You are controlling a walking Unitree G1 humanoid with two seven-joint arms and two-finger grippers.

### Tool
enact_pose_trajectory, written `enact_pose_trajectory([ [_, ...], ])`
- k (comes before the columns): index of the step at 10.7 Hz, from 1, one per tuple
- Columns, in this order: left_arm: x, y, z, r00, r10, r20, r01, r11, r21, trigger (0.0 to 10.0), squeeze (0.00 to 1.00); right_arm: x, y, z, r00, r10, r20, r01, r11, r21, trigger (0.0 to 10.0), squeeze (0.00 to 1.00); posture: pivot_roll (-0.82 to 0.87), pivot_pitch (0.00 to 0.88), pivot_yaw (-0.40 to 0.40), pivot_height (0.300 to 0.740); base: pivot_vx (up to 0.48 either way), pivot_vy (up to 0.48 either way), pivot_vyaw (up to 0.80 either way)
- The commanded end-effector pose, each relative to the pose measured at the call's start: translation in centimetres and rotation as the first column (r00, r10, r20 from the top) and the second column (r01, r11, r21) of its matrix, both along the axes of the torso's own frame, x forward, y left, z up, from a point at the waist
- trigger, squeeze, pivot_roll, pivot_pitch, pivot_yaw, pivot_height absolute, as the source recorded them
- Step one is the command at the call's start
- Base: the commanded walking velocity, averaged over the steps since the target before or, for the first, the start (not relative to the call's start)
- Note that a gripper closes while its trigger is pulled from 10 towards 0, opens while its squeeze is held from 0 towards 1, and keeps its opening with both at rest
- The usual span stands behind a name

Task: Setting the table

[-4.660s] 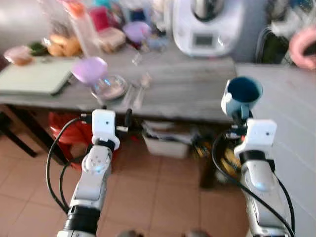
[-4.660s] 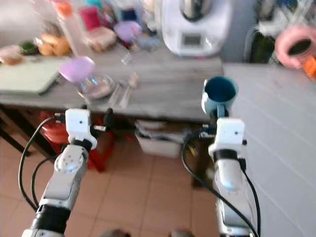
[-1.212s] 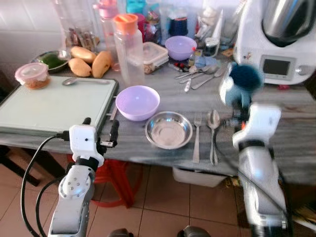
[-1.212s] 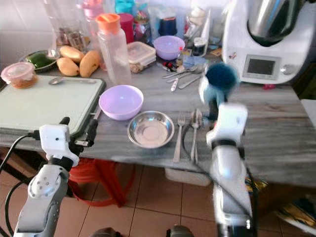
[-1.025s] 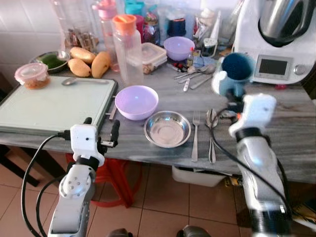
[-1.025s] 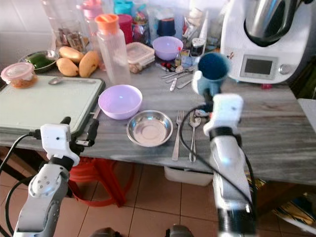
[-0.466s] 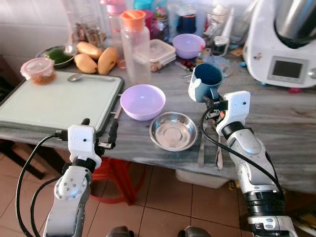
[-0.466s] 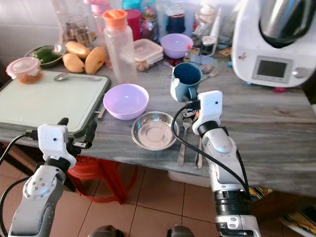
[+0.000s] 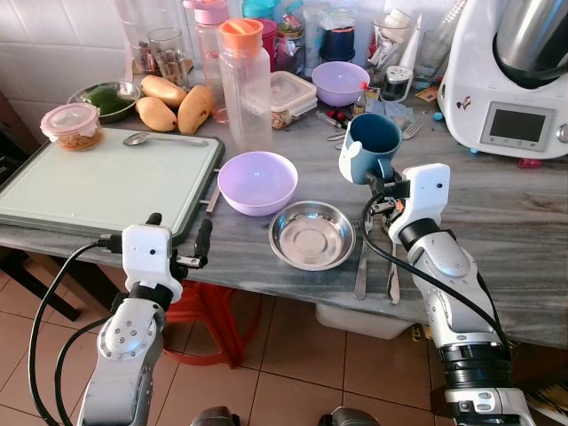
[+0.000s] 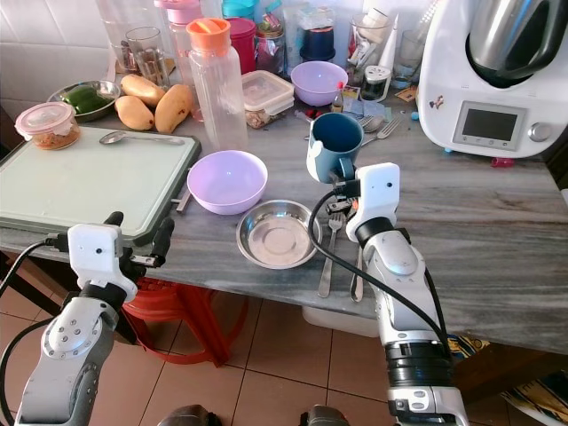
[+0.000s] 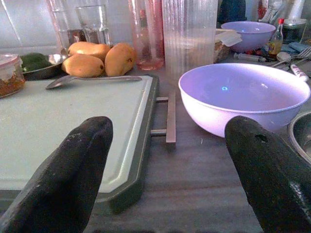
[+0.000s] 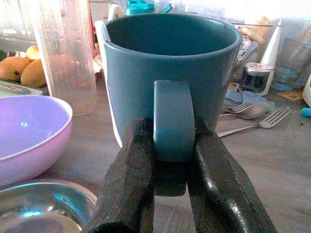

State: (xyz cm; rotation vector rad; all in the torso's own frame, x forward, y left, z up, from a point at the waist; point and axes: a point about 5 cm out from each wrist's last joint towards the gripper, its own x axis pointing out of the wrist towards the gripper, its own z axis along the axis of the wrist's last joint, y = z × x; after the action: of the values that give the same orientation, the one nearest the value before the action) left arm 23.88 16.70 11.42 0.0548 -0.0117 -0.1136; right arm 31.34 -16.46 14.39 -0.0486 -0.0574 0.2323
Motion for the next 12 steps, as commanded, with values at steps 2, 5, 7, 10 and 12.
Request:
enact_pose_trajectory([
  [2, 0.0, 0.2, 0.4, 1.0, 0.005, 0.009, -0.005, 1.0, 0.004, 10.0, 0.0, 0.2, 0.1, 0.7, 1.0, 0.01, 0.028, -0.01, 1.0, 0.003, 10.0, 0.0, 0.01, 0.0, 0.04, 0.74, 0.0, 0.0, 0.0],
  [5, -0.8, 0.3, 0.6, 1.0, -0.019, -0.018, 0.02, 1.0, 0.023, 10.0, 0.0, 0.7, 0.3, -0.4, 0.995, 0.099, -0.002, -0.099, 0.995, -0.02, 10.0, 0.0, 0.05, 0.003, 0.062, 0.74, 0.0, 0.0, 0.0],
  [7, -1.1, 0.3, 0.6, 0.999, -0.026, -0.027, 0.027, 0.999, 0.029, 10.0, 0.0, 0.9, 0.2, -0.8, 0.992, 0.127, -0.016, -0.127, 0.991, -0.035, 10.0, 0.0, 0.05, 0.001, 0.058, 0.74, 0.0, 0.0, 0.0],
  [10, -1.1, 0.3, 0.7, 0.999, -0.025, -0.032, 0.025, 0.999, 0.029, 10.0, 0.0, 1.1, 0.1, -1.5, 0.992, 0.125, -0.032, -0.127, 0.991, -0.038, 10.0, 0.0, 0.05, 0.0, 0.058, 0.74, 0.0, 0.0, 0.0],
  [12, -1.1, 0.4, 0.7, 0.999, -0.028, -0.034, 0.029, 0.999, 0.03, 10.0, 0.0, 1.2, -0.3, -2.1, 0.992, 0.109, -0.064, -0.111, 0.993, -0.031, 10.0, 0.0, 0.05, 0.0, 0.061, 0.74, 0.0, 0.0, 0.0],
])
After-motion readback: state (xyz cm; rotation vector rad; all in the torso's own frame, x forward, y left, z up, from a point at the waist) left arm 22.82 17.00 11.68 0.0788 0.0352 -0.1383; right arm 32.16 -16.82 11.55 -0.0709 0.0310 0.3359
